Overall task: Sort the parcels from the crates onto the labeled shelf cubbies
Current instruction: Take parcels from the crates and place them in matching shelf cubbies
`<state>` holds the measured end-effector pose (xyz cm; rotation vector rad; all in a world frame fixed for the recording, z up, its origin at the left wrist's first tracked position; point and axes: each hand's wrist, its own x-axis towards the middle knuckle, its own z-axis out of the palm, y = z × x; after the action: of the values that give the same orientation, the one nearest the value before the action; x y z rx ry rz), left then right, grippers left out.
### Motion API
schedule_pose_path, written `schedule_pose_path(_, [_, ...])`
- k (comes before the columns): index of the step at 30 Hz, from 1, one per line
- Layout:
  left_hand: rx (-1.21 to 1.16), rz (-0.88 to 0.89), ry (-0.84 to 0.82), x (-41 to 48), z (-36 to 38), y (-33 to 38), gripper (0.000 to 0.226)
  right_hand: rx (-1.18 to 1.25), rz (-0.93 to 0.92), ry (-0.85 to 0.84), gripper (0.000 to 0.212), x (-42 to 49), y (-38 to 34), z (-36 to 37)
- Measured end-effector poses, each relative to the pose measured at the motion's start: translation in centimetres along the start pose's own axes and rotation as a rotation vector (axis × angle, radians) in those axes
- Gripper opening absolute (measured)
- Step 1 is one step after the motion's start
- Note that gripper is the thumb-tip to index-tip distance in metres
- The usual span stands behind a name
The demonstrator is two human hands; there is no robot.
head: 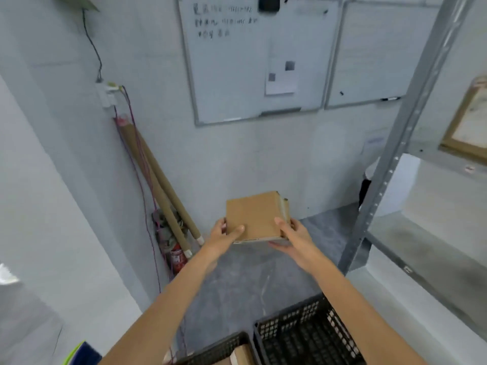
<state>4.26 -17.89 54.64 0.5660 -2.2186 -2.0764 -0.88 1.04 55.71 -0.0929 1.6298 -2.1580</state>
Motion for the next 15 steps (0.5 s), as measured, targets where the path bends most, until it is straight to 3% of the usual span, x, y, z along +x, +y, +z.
schedule_pose_path(4, [-0.127, 0.038, -0.303, -1.7, 4.8, 6.3, 0.040, 0.022, -0.148, -0.018, 0.057, -5.4, -5.7, -5.0])
schedule_pose_path(8, [-0.198, -0.020, -0.517, -3.6, 11.6, 10.8, 0.044, -0.110, -0.250, 0.057, 0.052, -11.1, -9.7, -11.2])
schedule_pose_path(11, [-0.314, -0.135, -0.731, -4.6, 17.3, 13.0, 0.054, -0.330, -0.325, 0.125, 0.083, -15.6, -11.5, -15.5])
schedule_pose_path(15, [-0.281, -0.123, -0.743, -5.6, 24.4, 14.1, 0.048, -0.528, -0.349, 0.226, 0.085, -20.4, -13.3, -20.5])
